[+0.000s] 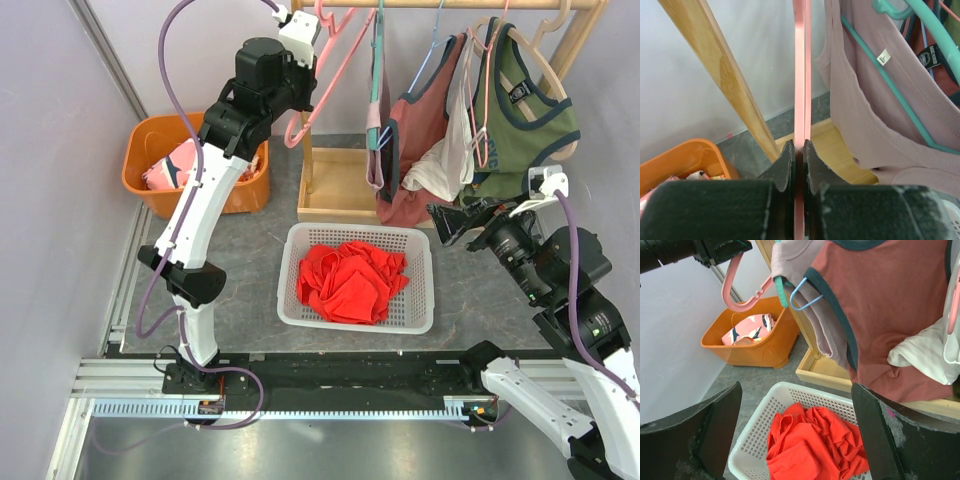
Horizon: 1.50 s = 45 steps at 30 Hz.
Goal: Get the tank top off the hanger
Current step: Place the hanger at the clothesline.
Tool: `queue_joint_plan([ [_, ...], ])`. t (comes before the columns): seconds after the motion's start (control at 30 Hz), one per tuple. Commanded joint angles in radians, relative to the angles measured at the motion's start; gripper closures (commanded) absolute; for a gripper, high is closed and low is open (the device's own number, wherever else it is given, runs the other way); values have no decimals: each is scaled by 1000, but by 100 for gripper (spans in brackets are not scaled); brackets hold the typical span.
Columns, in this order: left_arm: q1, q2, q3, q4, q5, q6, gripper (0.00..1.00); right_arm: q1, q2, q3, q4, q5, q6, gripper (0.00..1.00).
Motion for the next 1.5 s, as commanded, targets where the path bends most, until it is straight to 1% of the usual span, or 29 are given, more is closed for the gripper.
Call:
queue_joint_plan([
  [0.0, -5, 2, 50, 90, -35, 49, 98, -3, -8, -25, 46, -25, 10, 2],
  [0.63, -2, 81, 64, 124, -50, 100, 98, -3, -45, -56, 55, -61, 41, 2],
  [0.83, -2, 74, 26, 101, -44, 94, 98, -2, -45, -62, 61, -58, 44, 2],
  [0.87, -2, 59, 15, 98, -43, 92, 90, -3, -40, -60, 66, -55, 44, 2],
  [0.9, -3, 48, -12, 95, -33, 91, 79, -2, -27, -57, 71, -53, 44, 2],
  [0.97, -5, 1, -61, 89, -27, 87, 51, -2, -10, -47, 100, -35, 47, 2],
  [1.03, -5, -36, -94, 87, -20, 78, 33, -2, 19, -33, 152, -13, 40, 2],
  [1.07, -5, -55, -107, 87, -15, 75, 27, -2, 35, -22, 167, -1, 33, 2],
  [1.13, -6, -112, -150, 86, -3, 68, 24, -3, 104, 30, 210, 1, 20, 2],
  [1.17, -6, -132, -179, 86, 3, 66, 17, -2, 131, 53, 224, -16, 15, 2],
  [1.2, -9, -171, -195, 84, 8, 66, 12, -2, 197, 80, 235, -27, 9, 2],
  [1.23, -12, -191, -212, 83, 11, 66, 8, -2, 232, 146, 244, -35, 7, 2],
  [1.27, -14, -219, -247, 81, 13, 68, 1, -2, 271, 185, 244, -45, 7, 2],
  [1.3, -17, -260, -268, 78, 16, 68, 0, -2, 350, 226, 238, -62, 7, 2],
  [1.33, -20, -288, -288, 75, 19, 66, 0, -2, 390, 314, 224, -70, 9, 2],
  [1.37, -23, -313, -333, 75, 23, 66, 0, -2, 430, 359, 221, -97, 7, 2],
  [1.4, -23, -339, -357, 73, 34, 66, 0, -3, 503, 440, 219, -113, 7, 2],
  [1.43, -25, -397, -382, 70, 45, 66, 0, 0, 539, 482, 210, -111, 4, 2],
  [1.47, -25, -423, -429, 69, 57, 68, 0, -2, 574, 525, 203, -107, -3, 2],
])
